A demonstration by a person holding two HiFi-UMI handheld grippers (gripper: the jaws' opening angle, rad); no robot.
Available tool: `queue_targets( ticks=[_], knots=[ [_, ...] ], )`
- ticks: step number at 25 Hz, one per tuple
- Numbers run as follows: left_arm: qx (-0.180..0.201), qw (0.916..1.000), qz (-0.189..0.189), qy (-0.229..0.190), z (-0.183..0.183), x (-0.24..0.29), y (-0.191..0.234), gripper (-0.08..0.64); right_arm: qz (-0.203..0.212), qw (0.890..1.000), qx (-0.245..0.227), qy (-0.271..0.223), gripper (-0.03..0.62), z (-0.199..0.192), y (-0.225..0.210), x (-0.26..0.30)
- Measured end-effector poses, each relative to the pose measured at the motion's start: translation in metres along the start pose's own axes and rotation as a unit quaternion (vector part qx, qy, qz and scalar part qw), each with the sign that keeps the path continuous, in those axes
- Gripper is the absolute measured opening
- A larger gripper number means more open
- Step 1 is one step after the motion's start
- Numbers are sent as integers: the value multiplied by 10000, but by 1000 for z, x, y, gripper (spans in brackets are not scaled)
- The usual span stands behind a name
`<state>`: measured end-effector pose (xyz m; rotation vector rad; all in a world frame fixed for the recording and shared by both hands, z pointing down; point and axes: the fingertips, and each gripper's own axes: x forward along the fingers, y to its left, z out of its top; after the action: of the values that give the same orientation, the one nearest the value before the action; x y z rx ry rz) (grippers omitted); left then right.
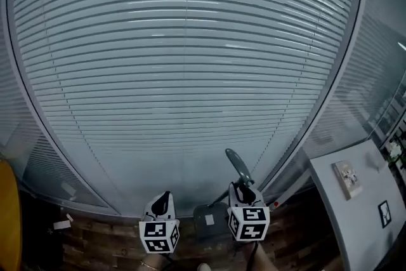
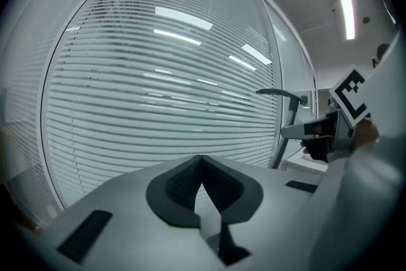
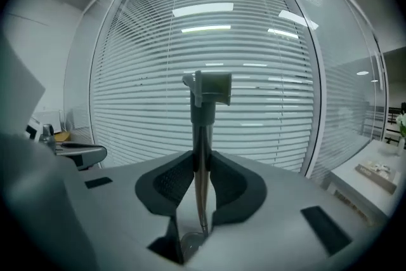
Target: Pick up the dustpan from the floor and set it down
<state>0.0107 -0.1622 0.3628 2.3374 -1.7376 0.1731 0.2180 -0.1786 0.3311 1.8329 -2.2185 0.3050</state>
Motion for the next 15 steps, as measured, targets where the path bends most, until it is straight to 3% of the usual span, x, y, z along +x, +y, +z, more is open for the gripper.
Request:
queue_targets(
  ticks=[8,15],
  knots=[
    [70,9990,117,-414,82,4,5,17,-69,9983,-142,-569,98,78,-13,-17],
    [154,9984,79,-534,130,-6,9,17,-150,9971,-140,-727,98,107,-13,-31]
  ],
)
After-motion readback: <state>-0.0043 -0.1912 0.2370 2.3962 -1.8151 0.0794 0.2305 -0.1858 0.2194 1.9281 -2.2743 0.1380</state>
